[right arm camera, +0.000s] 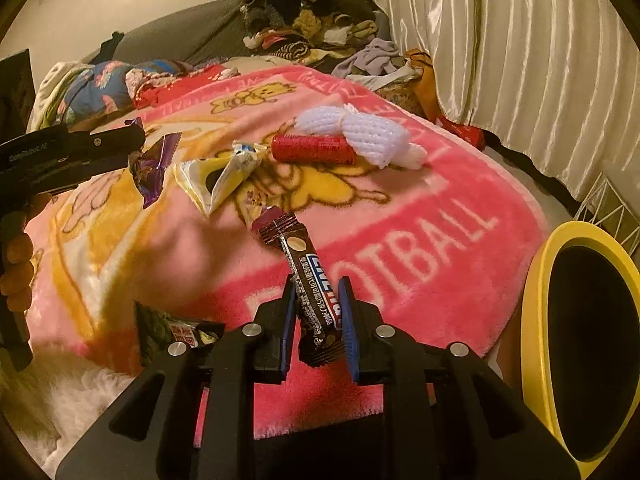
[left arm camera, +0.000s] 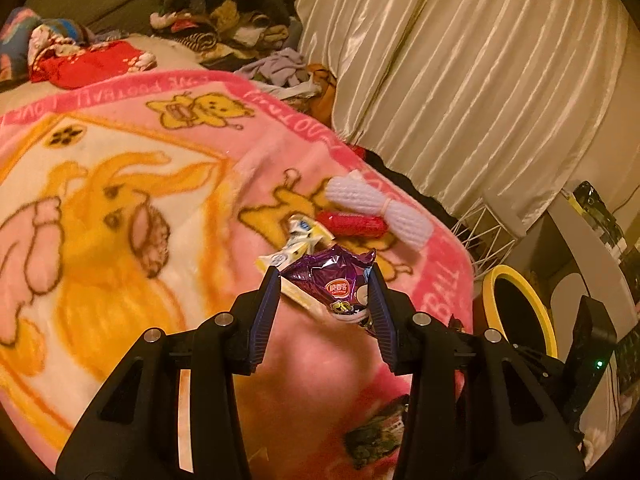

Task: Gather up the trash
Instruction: 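Carry the purple wrapper and chocolate bar in both grippers over the yellow bin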

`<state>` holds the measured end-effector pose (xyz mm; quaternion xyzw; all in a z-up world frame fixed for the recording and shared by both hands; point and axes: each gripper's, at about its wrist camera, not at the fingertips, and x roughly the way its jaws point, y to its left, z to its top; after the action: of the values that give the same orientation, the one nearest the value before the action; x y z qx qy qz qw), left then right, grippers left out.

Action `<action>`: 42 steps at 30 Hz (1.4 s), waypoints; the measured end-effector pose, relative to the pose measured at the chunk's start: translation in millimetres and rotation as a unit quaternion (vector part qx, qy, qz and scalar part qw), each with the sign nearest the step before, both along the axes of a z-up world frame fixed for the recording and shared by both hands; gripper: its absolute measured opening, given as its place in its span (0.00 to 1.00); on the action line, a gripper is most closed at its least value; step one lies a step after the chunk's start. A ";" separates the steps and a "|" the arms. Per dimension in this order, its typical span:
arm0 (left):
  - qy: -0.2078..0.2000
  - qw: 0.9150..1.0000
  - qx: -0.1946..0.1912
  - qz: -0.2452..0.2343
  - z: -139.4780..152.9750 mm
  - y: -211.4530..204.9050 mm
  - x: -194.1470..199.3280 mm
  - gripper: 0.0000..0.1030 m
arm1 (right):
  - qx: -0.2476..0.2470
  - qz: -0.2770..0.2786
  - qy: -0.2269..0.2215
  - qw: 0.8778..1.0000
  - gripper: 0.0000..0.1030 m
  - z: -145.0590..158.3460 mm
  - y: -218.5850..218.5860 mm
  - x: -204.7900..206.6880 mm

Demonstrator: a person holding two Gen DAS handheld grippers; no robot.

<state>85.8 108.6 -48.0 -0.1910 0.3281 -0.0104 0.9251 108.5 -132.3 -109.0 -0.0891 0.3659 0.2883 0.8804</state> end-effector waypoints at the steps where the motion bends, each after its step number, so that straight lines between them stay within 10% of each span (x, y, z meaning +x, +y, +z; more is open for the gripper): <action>1: -0.002 1.000 0.001 -0.002 1.1 -1.6 -0.2 0.35 | 0.004 0.000 -0.001 1.000 0.19 1.7 -1.0 -0.2; 42: -0.049 0.993 0.030 -0.099 36.4 -103.1 13.6 0.35 | 0.094 -0.127 -0.051 0.986 0.19 49.0 -99.1 4.3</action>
<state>99.4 5.5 -11.5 -0.1286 0.3002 -0.1012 0.9397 112.8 -231.5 -60.0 0.0266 0.3005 0.2021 0.9318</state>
